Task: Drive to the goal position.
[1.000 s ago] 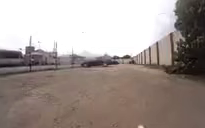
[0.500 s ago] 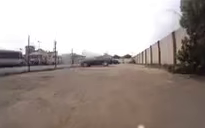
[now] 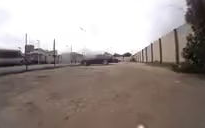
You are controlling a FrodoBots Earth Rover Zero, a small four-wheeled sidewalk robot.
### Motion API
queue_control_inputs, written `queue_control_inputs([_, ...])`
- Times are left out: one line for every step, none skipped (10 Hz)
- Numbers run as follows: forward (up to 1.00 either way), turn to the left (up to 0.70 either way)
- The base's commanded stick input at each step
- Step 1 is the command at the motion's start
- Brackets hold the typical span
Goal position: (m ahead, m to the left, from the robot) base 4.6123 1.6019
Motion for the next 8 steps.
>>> queue_control_inputs([0.5, 0.0])
queue_control_inputs([0.5, 0.0])
queue_control_inputs([0.5, 0.0])
queue_control_inputs([0.5, 0.0])
queue_control_inputs([0.5, 0.0])
queue_control_inputs([0.5, 0.0])
queue_control_inputs([0.5, 0.0])
queue_control_inputs([0.5, 0.0])
